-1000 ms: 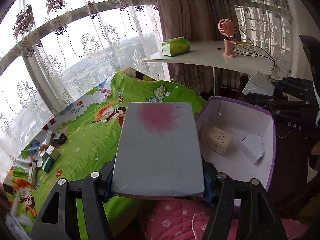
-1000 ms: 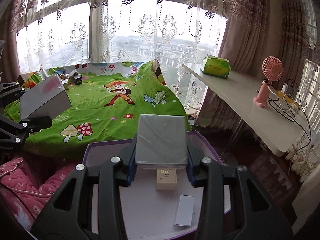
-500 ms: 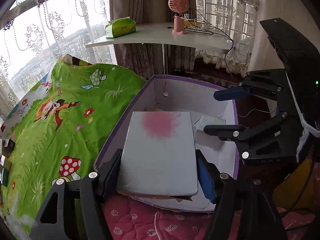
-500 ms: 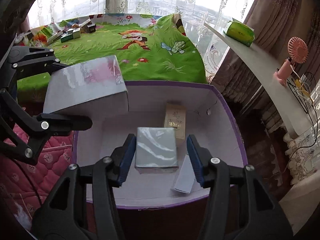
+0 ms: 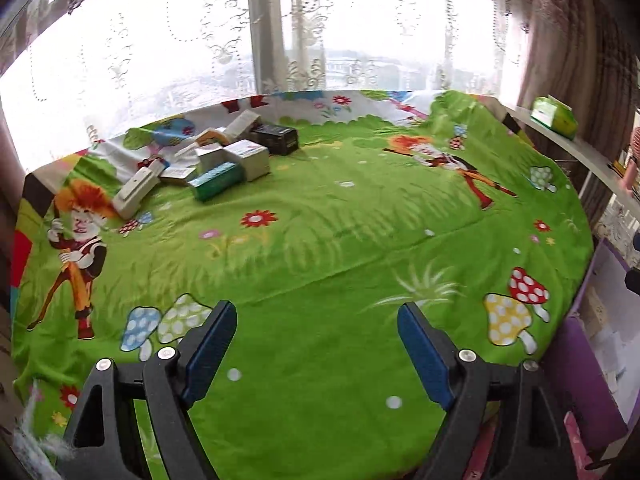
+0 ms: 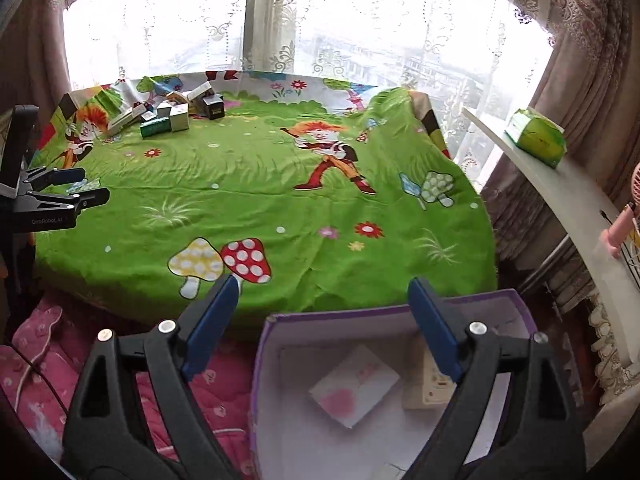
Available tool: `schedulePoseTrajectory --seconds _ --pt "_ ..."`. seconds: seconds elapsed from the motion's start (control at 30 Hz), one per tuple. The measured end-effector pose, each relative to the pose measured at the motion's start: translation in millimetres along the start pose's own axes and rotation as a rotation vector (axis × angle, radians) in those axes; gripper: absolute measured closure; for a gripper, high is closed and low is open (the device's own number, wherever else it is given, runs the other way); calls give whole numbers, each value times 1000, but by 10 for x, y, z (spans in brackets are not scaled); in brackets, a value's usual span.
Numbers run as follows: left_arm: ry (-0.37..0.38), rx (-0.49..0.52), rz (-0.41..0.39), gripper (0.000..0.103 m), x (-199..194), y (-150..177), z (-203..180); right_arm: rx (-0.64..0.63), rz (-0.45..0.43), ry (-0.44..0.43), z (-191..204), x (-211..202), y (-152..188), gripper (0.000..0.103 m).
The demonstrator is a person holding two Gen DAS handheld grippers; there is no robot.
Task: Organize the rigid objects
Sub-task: 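Move both open tools back over the table, then grasp the teal box with the left tool while the right tool grasps the white medicine box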
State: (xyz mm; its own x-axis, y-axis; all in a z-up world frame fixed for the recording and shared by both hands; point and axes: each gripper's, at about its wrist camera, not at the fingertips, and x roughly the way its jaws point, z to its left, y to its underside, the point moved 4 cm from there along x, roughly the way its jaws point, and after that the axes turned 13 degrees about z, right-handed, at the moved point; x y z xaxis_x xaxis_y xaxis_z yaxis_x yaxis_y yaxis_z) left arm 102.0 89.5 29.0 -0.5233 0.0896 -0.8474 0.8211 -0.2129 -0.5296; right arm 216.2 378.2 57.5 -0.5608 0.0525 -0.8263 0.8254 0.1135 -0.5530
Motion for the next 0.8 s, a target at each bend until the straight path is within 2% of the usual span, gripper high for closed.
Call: schedulePoseTrajectory --seconds 0.1,0.23,0.33,0.43,0.5,0.57,0.6,0.67,0.8 --pt "-59 -43 34 18 273 -217 504 -47 27 -120 461 327 -285 14" --pt "-85 -4 77 18 728 -664 941 -122 62 -186 1001 762 -620 14" --pt "-62 73 84 18 994 -1046 1052 -126 97 -246 1267 1021 -813 14" --pt "-72 164 108 18 1251 -1347 1035 -107 119 -326 1405 1145 -912 14" --pt "-71 181 140 17 1449 -1502 1034 -101 130 -348 1447 1201 -951 14" --pt "-29 167 160 18 1620 -1611 1033 -107 141 -347 1456 1240 -974 14" --pt "0 157 177 22 1691 -1632 1033 -110 149 -342 1456 1274 -990 14" --pt "82 124 168 67 1674 -1610 1009 -113 164 -333 1449 1346 -1049 14" --pt "69 45 114 68 1338 -1218 929 -125 159 -326 1506 1547 -1325 14"
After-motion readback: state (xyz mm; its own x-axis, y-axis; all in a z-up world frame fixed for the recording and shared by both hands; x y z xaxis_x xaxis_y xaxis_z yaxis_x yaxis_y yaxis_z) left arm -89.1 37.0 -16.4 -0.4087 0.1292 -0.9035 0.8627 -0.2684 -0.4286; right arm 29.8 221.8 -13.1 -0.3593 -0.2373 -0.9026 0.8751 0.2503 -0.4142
